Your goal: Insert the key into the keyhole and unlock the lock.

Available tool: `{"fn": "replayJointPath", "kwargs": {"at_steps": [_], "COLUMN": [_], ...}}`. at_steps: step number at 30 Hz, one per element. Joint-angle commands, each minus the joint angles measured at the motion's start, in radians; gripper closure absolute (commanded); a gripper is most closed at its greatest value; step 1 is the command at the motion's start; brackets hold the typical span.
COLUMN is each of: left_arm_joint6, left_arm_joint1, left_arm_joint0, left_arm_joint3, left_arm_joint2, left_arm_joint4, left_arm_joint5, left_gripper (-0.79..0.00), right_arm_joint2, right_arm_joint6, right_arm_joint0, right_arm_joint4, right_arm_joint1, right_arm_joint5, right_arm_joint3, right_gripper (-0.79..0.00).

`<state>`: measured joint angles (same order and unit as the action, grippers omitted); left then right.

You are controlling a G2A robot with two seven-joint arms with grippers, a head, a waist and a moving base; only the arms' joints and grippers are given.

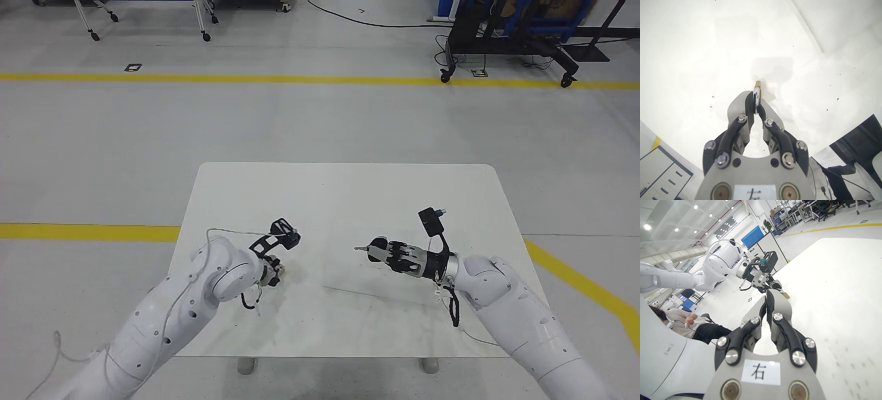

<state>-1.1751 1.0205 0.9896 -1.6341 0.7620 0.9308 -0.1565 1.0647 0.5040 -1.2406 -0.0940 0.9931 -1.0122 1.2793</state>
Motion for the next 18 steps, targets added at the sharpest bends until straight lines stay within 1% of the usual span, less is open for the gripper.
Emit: {"fn": "replayJointPath", "kwargs": {"at_steps": [1, 4, 8, 16, 18], "left_arm_joint6": [0.005, 0.012, 0.018, 0.053, 0.080], "left_arm_joint1": [0.004, 0.012, 0.021, 0.028, 0.028], "left_arm_joint0": [-0.006, -0.017, -0.032, -0.037, -0.033], "left_arm_joint3": [0.014, 0.043, 0.071, 0.089, 0.089], "left_arm_joint2": [-0.004, -0.013, -0.023, -0.013, -0.005], "left_arm_joint4": [-0.005, -0.028, -0.031, -0.022, -0.022], "left_arm_joint5": [-0.007, -0.028, -0.034, -0.036, -0.041], "left_gripper": [0.000, 0.000, 0.000, 0.000, 0.000], "right_arm_joint2": [0.000, 0.000, 0.000, 0.000, 0.000], "right_arm_joint6": [0.000, 0.000, 0.000, 0.000, 0.000], "right_arm_joint0": [0.000, 0.000, 0.000, 0.000, 0.000], "right_arm_joint4": [0.000, 0.000, 0.000, 0.000, 0.000], "right_arm_joint1": [0.000, 0.000, 0.000, 0.000, 0.000], "right_arm_joint5": [0.000, 0.000, 0.000, 0.000, 0.000], "right_arm_joint3": [0.000, 0.000, 0.000, 0.000, 0.000], "right_gripper": [0.000, 0.000, 0.000, 0.000, 0.000]}}
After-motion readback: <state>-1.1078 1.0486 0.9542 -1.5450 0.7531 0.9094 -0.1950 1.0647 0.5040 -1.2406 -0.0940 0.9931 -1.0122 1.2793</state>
